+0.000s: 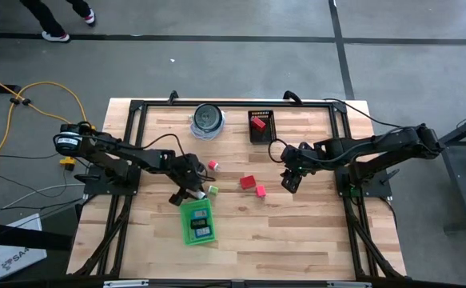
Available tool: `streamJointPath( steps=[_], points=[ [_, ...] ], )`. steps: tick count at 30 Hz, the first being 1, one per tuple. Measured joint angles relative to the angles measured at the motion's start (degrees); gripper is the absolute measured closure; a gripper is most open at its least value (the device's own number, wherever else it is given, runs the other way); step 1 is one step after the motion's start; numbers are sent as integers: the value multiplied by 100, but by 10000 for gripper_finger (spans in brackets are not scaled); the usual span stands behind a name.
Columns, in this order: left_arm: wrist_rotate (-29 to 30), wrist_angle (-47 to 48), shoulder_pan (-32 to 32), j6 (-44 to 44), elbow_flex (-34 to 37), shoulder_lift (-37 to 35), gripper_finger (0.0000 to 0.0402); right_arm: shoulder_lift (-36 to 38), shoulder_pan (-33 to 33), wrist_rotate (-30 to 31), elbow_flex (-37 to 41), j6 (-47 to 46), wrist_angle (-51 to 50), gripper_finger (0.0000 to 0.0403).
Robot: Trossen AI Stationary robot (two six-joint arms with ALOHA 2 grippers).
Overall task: Pick & Place Office items
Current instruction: Put the white charger adapter into the black bin
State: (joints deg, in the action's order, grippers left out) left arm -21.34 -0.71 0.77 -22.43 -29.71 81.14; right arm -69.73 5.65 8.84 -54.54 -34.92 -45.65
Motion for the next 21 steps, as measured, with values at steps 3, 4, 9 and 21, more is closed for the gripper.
streamJointPath(
  steps=[3, 4, 9, 21],
  points=[
    [86, 0, -37, -5, 0, 0, 218, 0, 0, 0, 0, -1, 0, 227],
    [111, 0, -36, -4, 0, 0, 222, 0, 0, 0, 0, -2, -1, 227],
    [213, 0, -30, -5, 0, 0, 253, 0, 0, -2, 0, -2, -2, 227],
    [205, 4, -30, -5, 0, -4, 270, 0, 0, -3, 0, -1, -2, 227]
  ],
)
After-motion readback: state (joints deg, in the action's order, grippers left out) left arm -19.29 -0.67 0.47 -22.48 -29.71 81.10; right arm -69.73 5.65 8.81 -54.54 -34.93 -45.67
